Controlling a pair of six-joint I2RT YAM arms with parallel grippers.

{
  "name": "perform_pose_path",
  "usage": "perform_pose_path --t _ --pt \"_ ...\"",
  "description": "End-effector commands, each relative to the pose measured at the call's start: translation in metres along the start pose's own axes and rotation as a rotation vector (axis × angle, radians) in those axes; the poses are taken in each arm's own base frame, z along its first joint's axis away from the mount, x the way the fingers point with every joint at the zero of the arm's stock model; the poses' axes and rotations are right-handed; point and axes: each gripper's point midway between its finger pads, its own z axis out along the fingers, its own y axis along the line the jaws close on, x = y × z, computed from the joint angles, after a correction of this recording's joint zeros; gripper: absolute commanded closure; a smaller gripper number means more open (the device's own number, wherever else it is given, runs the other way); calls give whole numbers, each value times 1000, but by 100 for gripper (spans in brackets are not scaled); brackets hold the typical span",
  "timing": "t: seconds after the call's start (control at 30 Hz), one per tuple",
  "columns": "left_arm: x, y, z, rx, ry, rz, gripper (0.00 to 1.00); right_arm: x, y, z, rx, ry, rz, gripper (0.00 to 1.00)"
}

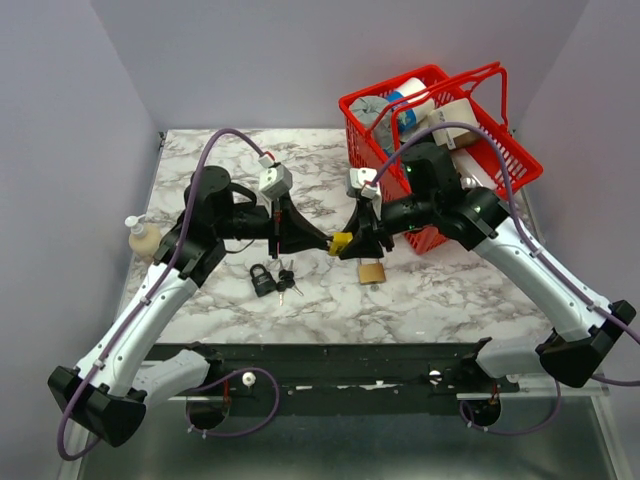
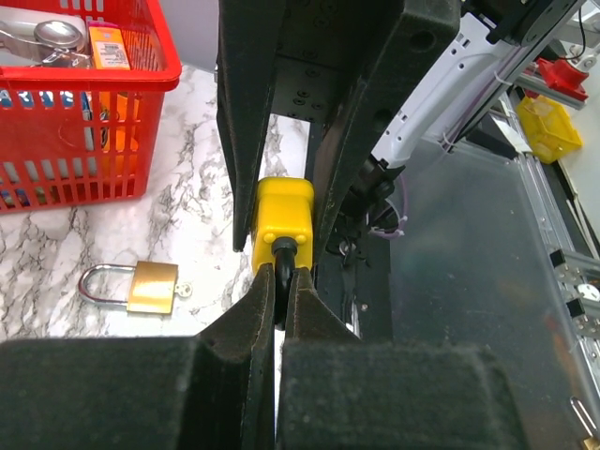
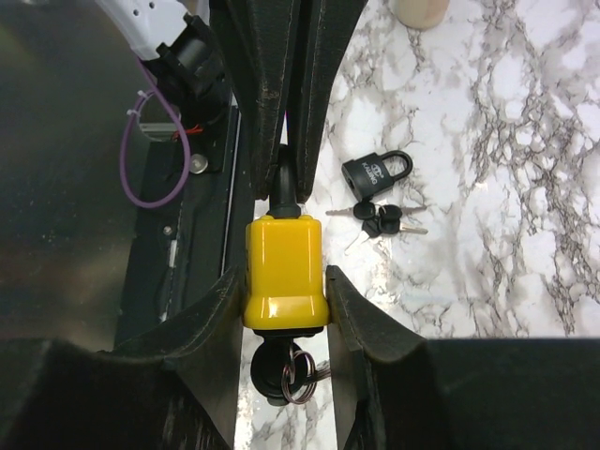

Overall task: Lock with the key
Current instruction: Lock the lock.

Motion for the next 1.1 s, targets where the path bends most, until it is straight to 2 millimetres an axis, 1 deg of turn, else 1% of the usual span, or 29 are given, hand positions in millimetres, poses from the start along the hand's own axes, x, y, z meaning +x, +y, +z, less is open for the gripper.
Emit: perform_pose_path --t 0.0,0.03,0.07,0.13,0.17,0.2,0.23,0.27,0.3,0.33,0.37,0.4,0.43,0.47,0.5,0.53,0.57,0.6,0.63,0.67,0.7,0.73,0.77,0.8,0.83,0.93,0.97,1.0,1.07 --pt "-28 -2 -9 -36 -55 65 100 -7 0 0 -27 -12 -18 94" --pt "-29 -2 -9 -39 -56 69 100 -6 0 1 -30 -10 -14 99" --pt "-29 -1 -9 -42 -54 67 100 -4 0 1 -29 -6 -14 99" --pt "-31 1 -9 -60 -58 70 100 -7 -1 -1 -15 -21 -20 99" --pt "-33 5 -11 -81 -65 63 87 -8 -1 -1 -7 -28 6 99" --pt "-33 9 -12 -97 -72 54 76 -12 -5 -2 4 -49 -3 99" --pt "-36 10 -14 -106 -88 50 63 -15 -7 -5 17 -61 -3 99" --pt "-41 12 -15 -116 -112 60 46 -17 -8 -5 19 -70 19 99" --pt "-40 19 -19 -138 -127 14 41 -22 -11 -7 28 -87 19 99" --pt "-42 20 -21 -141 -139 2 38 -24 -15 -9 39 -98 33 99" --pt "-48 22 -23 -145 -165 12 35 -26 -15 -11 36 -112 70 99" --pt "-44 27 -26 -155 -177 -53 34 -31 -18 -12 40 -134 69 99" --pt "-46 27 -28 -157 -196 -57 33 -33 -20 -14 44 -146 85 99" --pt "-55 27 -30 -153 -234 -31 33 -35 -18 -14 36 -159 116 99" --pt "-50 30 -30 -157 -247 -52 32 -38 -19 -14 36 -174 118 99" --pt "-51 28 -30 -148 -263 -85 32 -40 -19 -15 36 -182 130 99" --pt "-57 28 -31 -146 -293 -67 31 -42 -16 -15 20 -193 155 99" --pt "-52 31 -30 -147 -301 -93 31 -47 -16 -15 20 -213 146 99" --pt "-52 31 -29 -135 -316 -146 31 -46 -15 -14 13 -219 160 99" --pt "-56 30 -29 -124 -338 -136 31 -47 -14 -14 4 -227 180 99" --pt "-54 33 -28 -126 -346 -163 31 -52 -13 -15 3 -248 165 99" --pt "-54 35 -28 -124 -359 -185 31 -49 -13 -13 3 -252 171 99" --pt "-55 34 -27 -116 -377 -221 30 -51 -11 -13 -2 -265 214 99" --pt "-55 37 -27 -123 -386 -236 30 -58 -12 -15 3 -292 194 99" --pt "-54 38 -25 -114 -386 -242 30 -58 -13 -14 3 -297 205 99" --pt "-57 33 -20 -81 -392 -242 30 -60 -20 -11 20 -316 241 99" --pt "-59 32 -20 -73 -397 -235 32 -57 -22 -10 30 -318 278 99" --pt "-60 29 -18 -62 -397 -238 33 -61 -25 -10 41 -337 274 99" --pt "-61 28 -17 -54 -403 -233 35 -62 -27 -9 46 -357 293 99"
